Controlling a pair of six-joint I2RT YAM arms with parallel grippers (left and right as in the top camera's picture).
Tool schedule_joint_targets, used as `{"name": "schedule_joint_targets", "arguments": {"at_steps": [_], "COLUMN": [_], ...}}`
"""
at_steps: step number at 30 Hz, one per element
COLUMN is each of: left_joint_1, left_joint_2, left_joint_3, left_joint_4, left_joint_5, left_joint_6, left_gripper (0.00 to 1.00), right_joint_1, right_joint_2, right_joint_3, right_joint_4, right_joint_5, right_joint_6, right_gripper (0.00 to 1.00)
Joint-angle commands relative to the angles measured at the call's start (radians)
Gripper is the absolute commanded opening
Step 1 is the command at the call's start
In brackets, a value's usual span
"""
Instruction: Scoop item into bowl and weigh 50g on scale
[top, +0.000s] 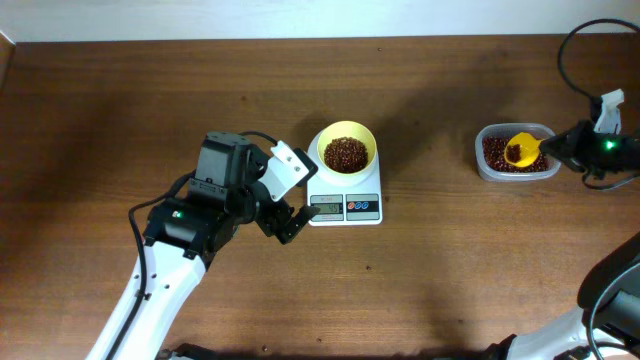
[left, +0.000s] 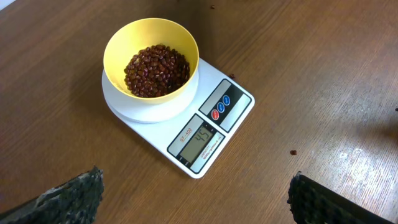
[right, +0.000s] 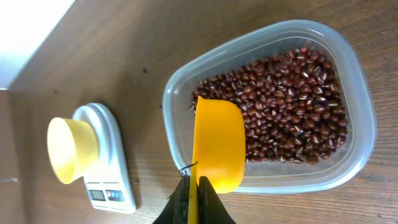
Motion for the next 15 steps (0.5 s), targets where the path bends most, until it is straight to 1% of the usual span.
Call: {"name": "schedule_joint_targets", "arguments": {"at_steps": [1, 5, 9, 15], "left_joint_1": [0.004, 0.004, 0.004, 0.004], "left_joint_2": [-0.01, -0.01, -0.01, -0.01], "left_joint_3": [-0.004, -0.004, -0.004, -0.004], "left_joint_4": [0.002, 0.002, 0.002, 0.002], "left_joint_5": [0.011, 0.011, 0.011, 0.011], "left_joint_6": [0.013, 0.013, 0.013, 0.013], "left_gripper": [0.99, 0.99, 0.99, 0.99], "right_joint_1": [-0.005, -0.002, 0.053, 0.224], "right_joint_2": [0.005, 0.005, 0.005, 0.005], "right_joint_3": [0.002, 0.002, 0.002, 0.002], "right_joint_4": [-0.003, -0.003, -0.002, 0.04], "right_joint_5": [-0.113, -0.274, -0.281, -0.281], "right_joint_6": [0.003, 0.004, 0.004, 0.005], "right_gripper": [0.04, 0.04, 0.04, 0.04]}}
